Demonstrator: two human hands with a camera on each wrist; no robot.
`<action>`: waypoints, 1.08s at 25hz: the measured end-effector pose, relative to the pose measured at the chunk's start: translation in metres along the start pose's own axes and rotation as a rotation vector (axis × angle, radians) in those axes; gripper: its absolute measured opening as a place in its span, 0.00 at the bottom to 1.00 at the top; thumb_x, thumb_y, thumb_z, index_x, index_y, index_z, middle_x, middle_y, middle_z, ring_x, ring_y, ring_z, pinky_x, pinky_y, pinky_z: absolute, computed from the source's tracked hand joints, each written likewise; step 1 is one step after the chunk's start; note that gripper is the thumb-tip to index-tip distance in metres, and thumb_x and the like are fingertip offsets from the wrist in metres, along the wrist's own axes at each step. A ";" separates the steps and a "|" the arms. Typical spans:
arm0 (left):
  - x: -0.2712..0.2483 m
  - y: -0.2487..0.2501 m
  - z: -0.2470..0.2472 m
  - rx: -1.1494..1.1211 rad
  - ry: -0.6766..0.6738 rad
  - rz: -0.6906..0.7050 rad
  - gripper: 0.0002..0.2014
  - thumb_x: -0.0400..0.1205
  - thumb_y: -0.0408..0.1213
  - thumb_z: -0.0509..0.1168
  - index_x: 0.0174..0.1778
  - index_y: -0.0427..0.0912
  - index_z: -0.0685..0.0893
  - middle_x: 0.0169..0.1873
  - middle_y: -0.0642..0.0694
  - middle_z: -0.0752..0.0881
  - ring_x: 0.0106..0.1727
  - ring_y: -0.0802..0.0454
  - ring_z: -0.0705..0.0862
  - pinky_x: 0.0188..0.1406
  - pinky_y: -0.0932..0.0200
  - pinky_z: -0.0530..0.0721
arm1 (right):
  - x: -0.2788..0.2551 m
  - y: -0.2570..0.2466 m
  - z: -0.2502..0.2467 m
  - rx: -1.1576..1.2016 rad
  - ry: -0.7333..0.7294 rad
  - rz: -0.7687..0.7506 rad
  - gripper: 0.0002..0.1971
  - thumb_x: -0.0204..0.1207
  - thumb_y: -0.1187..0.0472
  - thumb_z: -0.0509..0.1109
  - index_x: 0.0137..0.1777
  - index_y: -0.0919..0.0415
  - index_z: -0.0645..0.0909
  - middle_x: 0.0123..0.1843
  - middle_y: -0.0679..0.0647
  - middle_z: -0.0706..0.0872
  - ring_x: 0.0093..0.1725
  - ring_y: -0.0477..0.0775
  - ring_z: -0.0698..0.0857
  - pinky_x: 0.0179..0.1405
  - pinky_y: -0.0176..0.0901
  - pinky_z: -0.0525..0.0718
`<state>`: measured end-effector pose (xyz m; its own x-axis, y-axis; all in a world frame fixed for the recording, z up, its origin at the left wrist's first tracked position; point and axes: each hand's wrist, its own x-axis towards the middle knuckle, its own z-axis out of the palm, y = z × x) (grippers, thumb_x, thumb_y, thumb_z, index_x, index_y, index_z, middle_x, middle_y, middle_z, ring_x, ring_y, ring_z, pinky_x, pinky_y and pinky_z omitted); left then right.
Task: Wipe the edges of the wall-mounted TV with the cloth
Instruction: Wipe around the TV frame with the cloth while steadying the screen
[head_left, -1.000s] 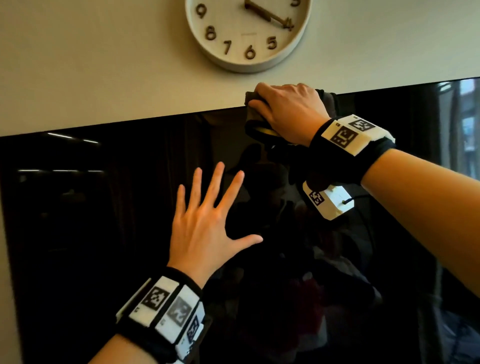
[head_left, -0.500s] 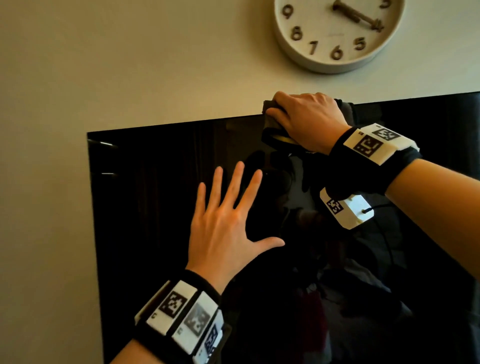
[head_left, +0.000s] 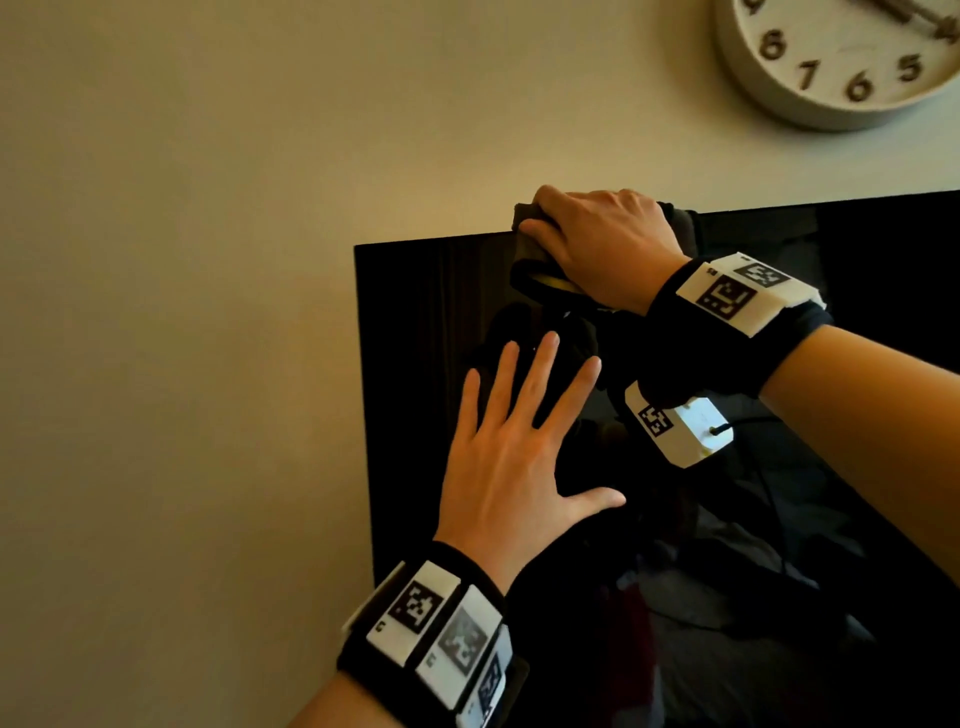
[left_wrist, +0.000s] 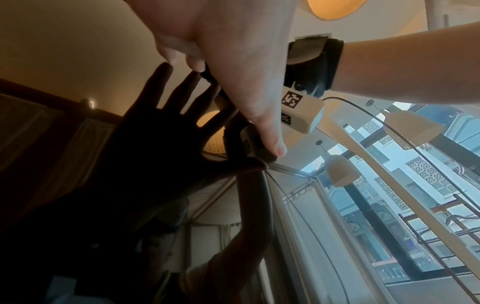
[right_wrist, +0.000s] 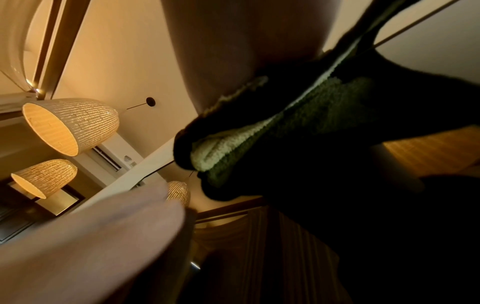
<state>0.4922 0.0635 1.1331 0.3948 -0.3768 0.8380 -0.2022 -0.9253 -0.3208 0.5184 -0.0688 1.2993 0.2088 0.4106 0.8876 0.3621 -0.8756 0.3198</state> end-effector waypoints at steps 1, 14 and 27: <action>-0.006 -0.007 -0.001 -0.003 0.019 0.006 0.52 0.68 0.75 0.61 0.84 0.56 0.49 0.85 0.45 0.49 0.85 0.40 0.49 0.81 0.34 0.56 | 0.005 -0.009 0.002 0.001 -0.004 -0.004 0.19 0.86 0.45 0.49 0.54 0.60 0.73 0.46 0.56 0.85 0.43 0.62 0.83 0.40 0.46 0.66; -0.068 -0.075 0.016 -0.215 0.219 -0.137 0.43 0.79 0.63 0.60 0.84 0.41 0.55 0.85 0.44 0.53 0.85 0.49 0.51 0.80 0.46 0.64 | 0.052 -0.102 0.030 0.031 -0.004 -0.087 0.17 0.86 0.47 0.49 0.55 0.59 0.71 0.47 0.54 0.84 0.41 0.59 0.80 0.39 0.45 0.68; -0.136 -0.054 0.062 -0.994 0.346 -0.561 0.25 0.87 0.43 0.47 0.83 0.50 0.53 0.80 0.51 0.65 0.76 0.73 0.63 0.72 0.77 0.64 | 0.006 -0.111 0.061 0.154 0.097 -0.451 0.17 0.81 0.56 0.62 0.67 0.61 0.78 0.73 0.61 0.75 0.75 0.65 0.69 0.75 0.59 0.63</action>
<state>0.5049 0.1623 1.0093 0.4180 0.2428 0.8754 -0.7445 -0.4608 0.4832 0.5345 0.0462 1.2488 -0.0829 0.7087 0.7006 0.5286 -0.5647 0.6338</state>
